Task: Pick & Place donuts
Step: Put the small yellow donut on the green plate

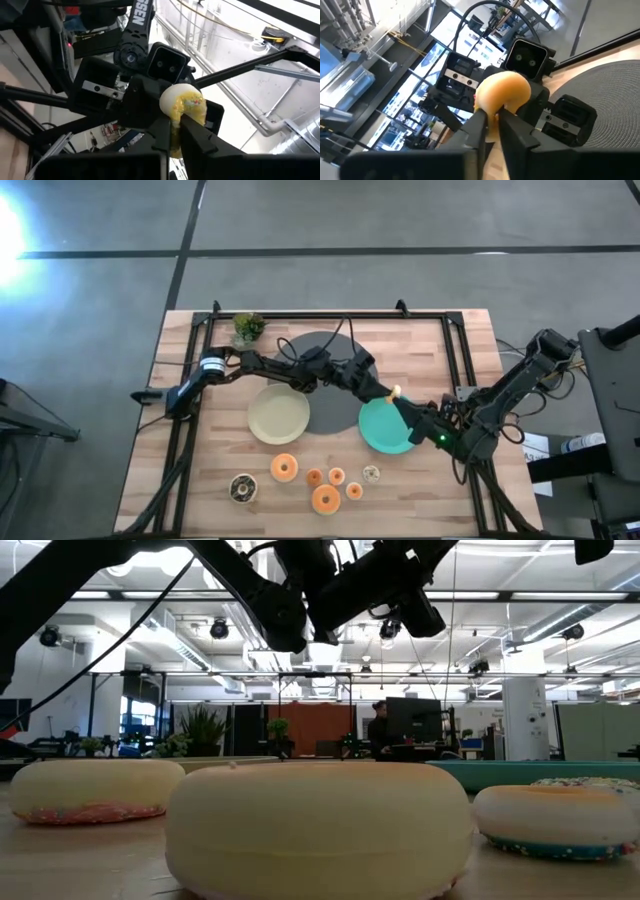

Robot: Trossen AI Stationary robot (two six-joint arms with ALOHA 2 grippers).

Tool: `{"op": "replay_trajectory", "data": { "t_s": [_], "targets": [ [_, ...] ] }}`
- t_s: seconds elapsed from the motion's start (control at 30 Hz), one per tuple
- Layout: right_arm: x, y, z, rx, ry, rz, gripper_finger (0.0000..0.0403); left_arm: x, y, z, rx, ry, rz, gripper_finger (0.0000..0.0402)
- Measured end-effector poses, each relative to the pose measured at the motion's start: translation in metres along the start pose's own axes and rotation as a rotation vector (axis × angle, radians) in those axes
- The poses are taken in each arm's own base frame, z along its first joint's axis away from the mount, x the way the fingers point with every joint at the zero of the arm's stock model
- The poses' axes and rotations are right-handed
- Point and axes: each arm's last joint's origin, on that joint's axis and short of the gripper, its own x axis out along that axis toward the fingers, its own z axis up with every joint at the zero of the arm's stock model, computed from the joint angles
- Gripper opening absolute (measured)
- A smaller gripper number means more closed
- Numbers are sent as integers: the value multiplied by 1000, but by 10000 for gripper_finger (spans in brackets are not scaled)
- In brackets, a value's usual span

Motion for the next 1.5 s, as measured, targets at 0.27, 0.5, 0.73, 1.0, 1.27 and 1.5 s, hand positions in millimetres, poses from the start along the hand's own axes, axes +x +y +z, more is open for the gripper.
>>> {"op": "replay_trajectory", "data": {
  "t_s": [0.27,0.5,0.73,1.0,1.27,1.5],
  "targets": [
    [-9,0,-2,-3,31,19,182,-2,3,1,9,5,29,1],
    [-38,-2,-4,40,53,33,213,-9,15,4,24,1,123,1],
    [-40,-2,-6,10,82,51,203,-21,58,-13,12,93,570,1],
    [-40,-1,-7,-16,125,78,203,-26,66,-11,112,82,884,1],
    [-36,-1,-6,-27,109,68,203,-24,63,-7,219,140,1077,10],
    [-35,-1,-6,-29,106,66,203,-31,82,-14,172,157,1124,52]
  ]
}}
